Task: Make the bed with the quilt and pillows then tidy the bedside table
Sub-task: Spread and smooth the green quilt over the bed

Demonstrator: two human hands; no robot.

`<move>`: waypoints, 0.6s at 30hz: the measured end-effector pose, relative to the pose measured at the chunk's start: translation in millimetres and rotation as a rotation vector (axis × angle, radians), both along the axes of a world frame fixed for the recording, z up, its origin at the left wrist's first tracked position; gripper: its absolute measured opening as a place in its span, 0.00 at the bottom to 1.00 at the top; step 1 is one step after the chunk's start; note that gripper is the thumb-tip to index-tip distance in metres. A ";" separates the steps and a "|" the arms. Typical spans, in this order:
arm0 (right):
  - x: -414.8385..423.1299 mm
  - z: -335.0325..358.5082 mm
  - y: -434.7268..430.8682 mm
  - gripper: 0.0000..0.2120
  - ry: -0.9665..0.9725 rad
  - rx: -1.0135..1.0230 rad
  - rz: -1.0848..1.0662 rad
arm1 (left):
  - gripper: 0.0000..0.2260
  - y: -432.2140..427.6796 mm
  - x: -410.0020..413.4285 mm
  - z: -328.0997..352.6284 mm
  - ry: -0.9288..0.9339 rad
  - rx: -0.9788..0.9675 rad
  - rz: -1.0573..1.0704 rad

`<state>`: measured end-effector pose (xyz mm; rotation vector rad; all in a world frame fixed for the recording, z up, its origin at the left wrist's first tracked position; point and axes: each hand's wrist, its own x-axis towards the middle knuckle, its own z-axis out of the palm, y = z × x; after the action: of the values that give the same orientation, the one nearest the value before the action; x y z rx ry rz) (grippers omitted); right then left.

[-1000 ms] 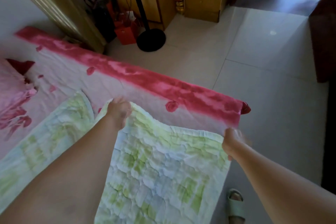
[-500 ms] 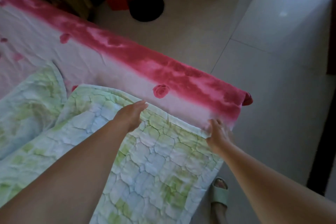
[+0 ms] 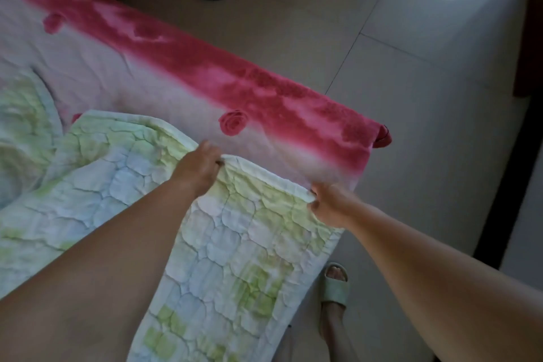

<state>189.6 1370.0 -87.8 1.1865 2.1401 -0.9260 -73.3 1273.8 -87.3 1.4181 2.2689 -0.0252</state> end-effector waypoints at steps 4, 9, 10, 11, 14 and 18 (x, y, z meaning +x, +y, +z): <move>-14.3 17.1 14.6 0.12 0.070 0.152 0.034 | 0.05 -4.1 -12.4 23.5 0.114 0.285 0.082; -17.2 12.7 34.9 0.12 -0.038 0.271 0.159 | 0.07 19.7 -4.1 17.5 0.052 0.264 0.121; -14.9 8.7 35.4 0.13 -0.066 0.264 0.174 | 0.07 23.3 0.7 10.5 0.025 0.224 0.130; -13.1 5.0 35.1 0.12 -0.078 0.256 0.171 | 0.08 25.2 6.1 3.3 0.000 0.178 0.142; -13.5 -1.3 32.9 0.12 -0.068 0.264 0.132 | 0.10 26.1 20.4 -10.8 -0.049 0.047 0.196; -11.9 7.1 33.9 0.13 -0.043 0.224 0.100 | 0.29 30.6 37.3 -5.1 -0.084 -0.038 0.206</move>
<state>177.7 1403.9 -80.7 1.1789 2.2912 -0.6247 -35.9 1304.5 -92.4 1.1385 2.3204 0.0548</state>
